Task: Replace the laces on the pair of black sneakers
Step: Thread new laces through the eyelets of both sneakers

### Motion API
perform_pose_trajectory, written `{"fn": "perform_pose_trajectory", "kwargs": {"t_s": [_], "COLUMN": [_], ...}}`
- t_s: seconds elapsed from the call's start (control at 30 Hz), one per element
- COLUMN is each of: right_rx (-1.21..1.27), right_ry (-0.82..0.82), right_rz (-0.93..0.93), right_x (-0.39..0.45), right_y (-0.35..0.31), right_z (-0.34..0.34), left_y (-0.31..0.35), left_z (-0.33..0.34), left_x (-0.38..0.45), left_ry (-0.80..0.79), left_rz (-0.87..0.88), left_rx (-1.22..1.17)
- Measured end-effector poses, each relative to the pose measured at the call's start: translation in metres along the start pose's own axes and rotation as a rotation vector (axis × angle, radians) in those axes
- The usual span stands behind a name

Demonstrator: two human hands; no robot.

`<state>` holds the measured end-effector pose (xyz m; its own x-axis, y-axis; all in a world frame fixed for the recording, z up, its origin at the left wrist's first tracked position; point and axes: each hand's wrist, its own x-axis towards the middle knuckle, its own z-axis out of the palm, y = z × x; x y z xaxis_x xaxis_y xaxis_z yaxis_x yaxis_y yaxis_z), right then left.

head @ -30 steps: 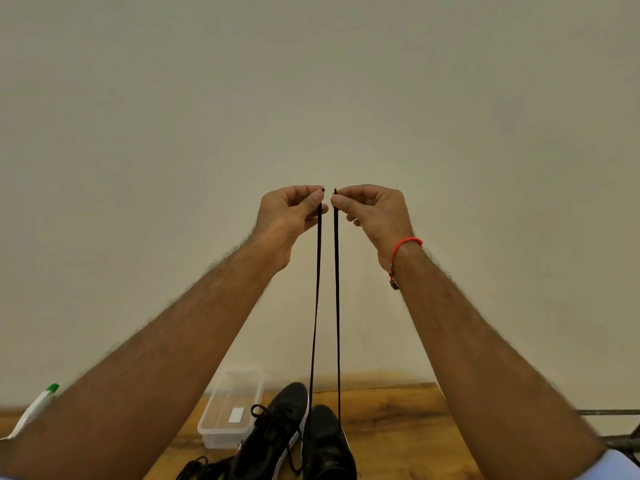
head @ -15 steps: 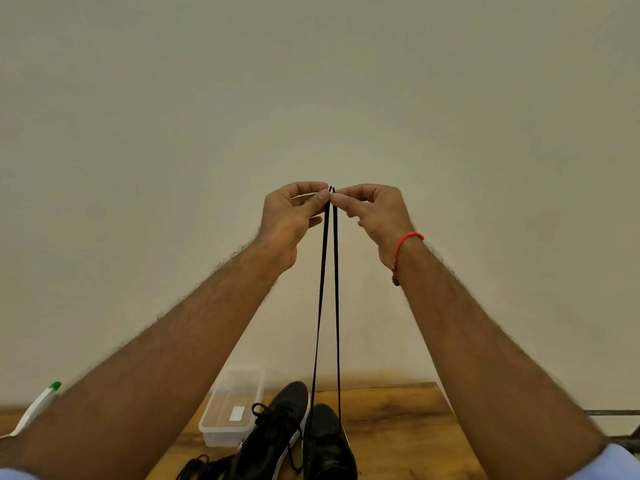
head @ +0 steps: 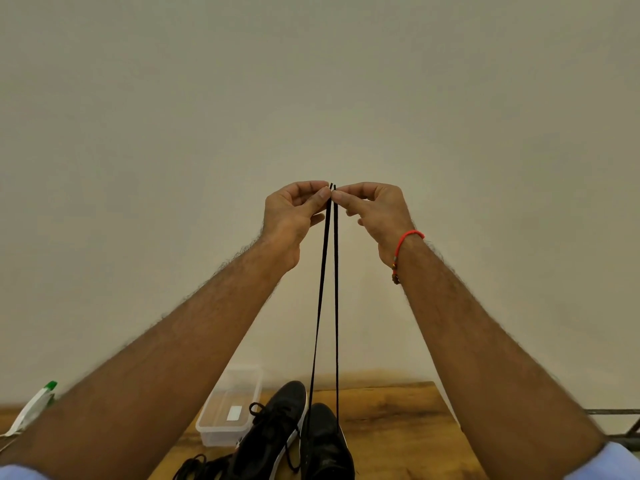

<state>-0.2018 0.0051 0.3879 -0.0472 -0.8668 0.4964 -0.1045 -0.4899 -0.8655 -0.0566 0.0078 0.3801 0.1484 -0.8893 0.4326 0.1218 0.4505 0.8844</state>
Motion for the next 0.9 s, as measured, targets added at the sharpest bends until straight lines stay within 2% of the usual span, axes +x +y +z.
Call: {"fn": "perform_pose_trajectory", "kwargs": {"t_s": [0.47, 0.9], "right_rx": [-0.007, 0.008], "right_ry": [-0.004, 0.009], "right_rz": [-0.009, 0.019], "right_x": [0.0033, 0.0013], "right_y": [-0.0023, -0.0028], "right_z": [-0.0011, 0.0010], "left_y": [0.0009, -0.0028], "left_z": [0.0011, 0.0074], "left_x": [0.0003, -0.0035], "left_ry": [0.027, 0.067], "left_rz": [-0.040, -0.130], "left_rx": [0.024, -0.064]}}
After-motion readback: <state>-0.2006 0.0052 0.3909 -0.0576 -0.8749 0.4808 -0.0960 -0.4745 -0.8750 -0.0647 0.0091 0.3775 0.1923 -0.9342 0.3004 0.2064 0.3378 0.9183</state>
